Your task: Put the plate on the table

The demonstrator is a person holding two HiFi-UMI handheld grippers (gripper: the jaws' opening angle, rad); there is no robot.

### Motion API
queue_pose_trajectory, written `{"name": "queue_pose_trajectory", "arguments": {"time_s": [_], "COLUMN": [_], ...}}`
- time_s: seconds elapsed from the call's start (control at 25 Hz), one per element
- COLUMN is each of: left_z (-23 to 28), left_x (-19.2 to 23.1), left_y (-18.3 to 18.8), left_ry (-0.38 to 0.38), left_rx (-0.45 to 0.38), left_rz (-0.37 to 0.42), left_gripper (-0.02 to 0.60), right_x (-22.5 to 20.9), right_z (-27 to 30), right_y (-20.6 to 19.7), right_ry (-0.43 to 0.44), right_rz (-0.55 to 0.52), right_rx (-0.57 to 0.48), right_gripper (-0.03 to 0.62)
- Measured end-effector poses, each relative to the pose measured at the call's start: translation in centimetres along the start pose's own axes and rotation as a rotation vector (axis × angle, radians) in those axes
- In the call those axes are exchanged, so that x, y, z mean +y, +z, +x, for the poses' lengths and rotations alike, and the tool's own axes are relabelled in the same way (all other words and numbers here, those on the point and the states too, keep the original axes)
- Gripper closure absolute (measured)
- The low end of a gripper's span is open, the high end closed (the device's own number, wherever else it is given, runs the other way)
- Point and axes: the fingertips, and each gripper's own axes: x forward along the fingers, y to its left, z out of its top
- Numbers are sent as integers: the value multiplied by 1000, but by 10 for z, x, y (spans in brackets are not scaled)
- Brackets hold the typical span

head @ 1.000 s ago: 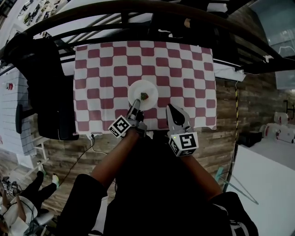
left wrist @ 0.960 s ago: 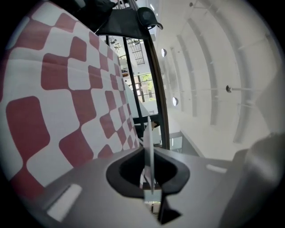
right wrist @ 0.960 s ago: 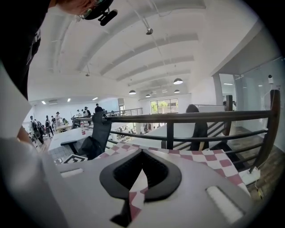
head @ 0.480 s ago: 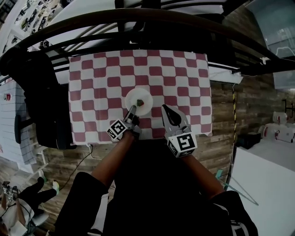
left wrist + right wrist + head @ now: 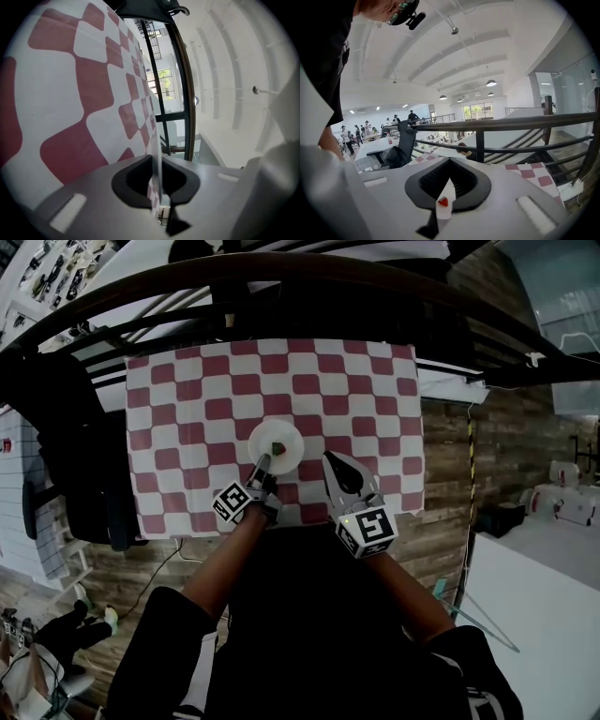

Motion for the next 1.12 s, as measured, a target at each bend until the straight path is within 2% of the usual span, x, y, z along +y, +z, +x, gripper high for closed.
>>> {"name": "queue_pose_trajectory", "arguments": {"time_s": [0.2,0.96,1.08,1.12], "left_z": [5,19,17,17], "left_x": [12,39,42,43], "left_y": [5,3,4,4], "left_ry": [50,111,137,142], "left_rx": [-17,-21,-36,-39], "left_rz": [-10,-45,-37,-40], "left_gripper": [558,557,549,523], "right_x": [-2,-20,-22,-22], "right_z": [4,9,9,9], "right_y": [-2,-12,-12,-12], "right_ry": [27,15,16,14], "right_rz": [1,3,4,5], "right_rx": [1,36,35,35], "right_gripper": [597,597,597,597]}}
